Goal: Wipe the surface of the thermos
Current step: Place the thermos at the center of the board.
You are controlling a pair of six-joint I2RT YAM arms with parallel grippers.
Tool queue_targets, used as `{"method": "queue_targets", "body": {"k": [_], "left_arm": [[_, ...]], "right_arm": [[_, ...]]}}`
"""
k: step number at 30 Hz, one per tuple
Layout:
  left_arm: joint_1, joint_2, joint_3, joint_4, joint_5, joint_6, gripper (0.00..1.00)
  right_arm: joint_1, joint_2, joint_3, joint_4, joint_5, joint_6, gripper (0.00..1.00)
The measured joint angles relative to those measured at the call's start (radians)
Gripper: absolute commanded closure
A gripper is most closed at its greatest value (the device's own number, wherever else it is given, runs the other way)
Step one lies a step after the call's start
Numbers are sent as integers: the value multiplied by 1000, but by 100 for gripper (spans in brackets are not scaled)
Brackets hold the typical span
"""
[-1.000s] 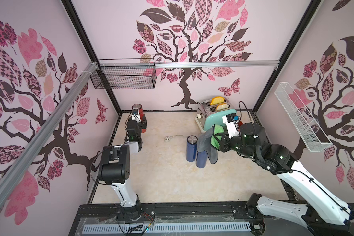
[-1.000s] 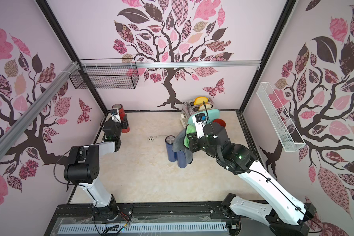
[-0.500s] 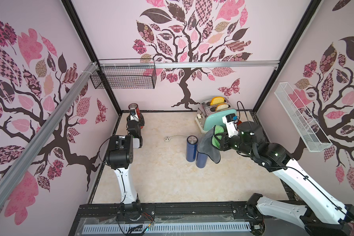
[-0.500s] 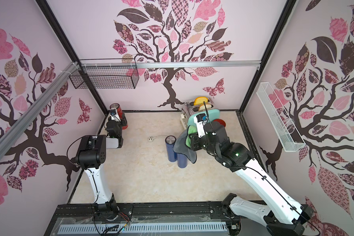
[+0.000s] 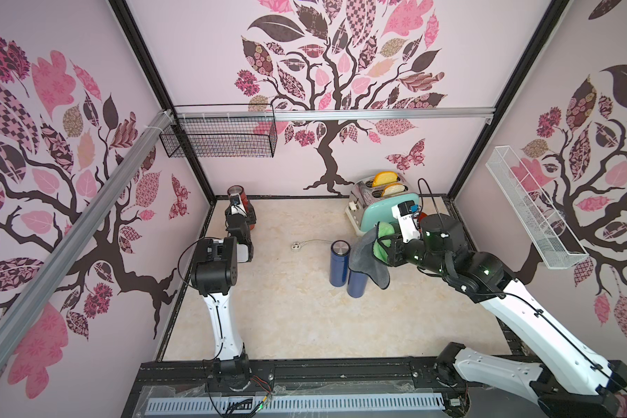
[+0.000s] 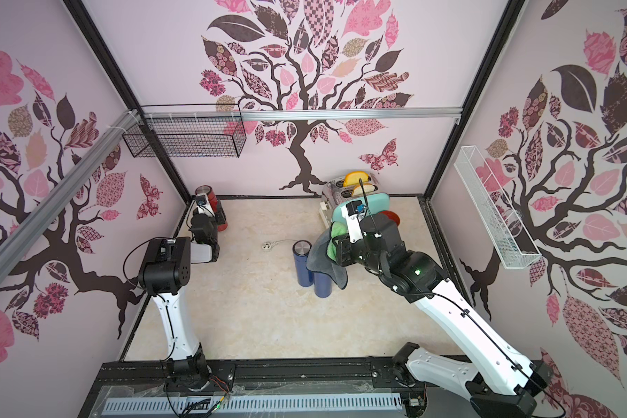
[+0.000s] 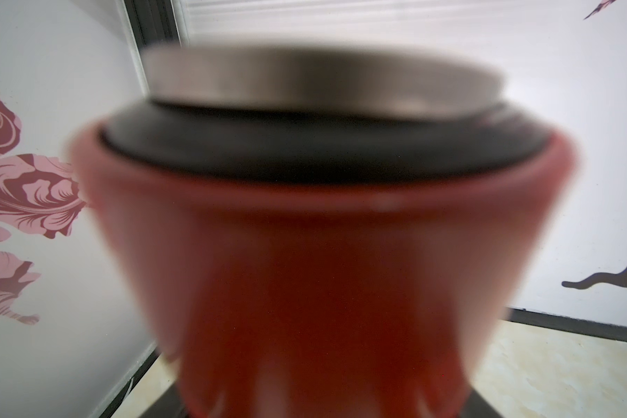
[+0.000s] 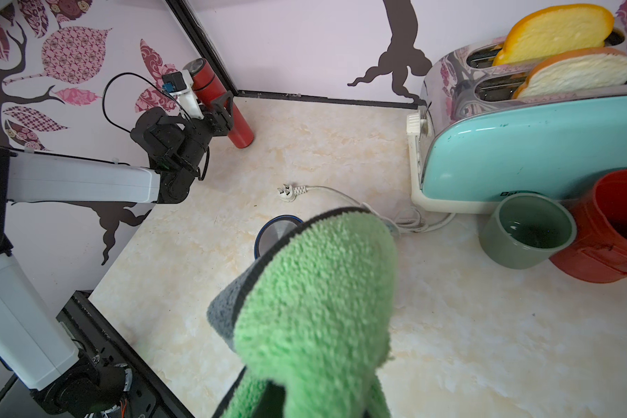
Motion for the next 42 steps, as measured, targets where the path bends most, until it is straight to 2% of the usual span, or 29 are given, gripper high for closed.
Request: {"method": "queue_targets", "body": {"k": [22, 32, 34, 39, 42], "left_arm": [[2, 15, -13, 21, 21, -7, 100], [3, -28, -60, -2, 40, -17, 100], [3, -36, -60, -23, 43, -16, 88], [4, -52, -58, -63, 52, -15, 44], [4, -58, -58, -76, 51, -18, 28]], "right_arm": [[-8, 2, -21, 26, -34, 3, 100], [-13, -1, -22, 29, -49, 4, 100], [-13, -5, -27, 29, -49, 4, 100], [-13, -8, -34, 29, -49, 4, 100], [-13, -8, -34, 29, -51, 6, 100]]}}
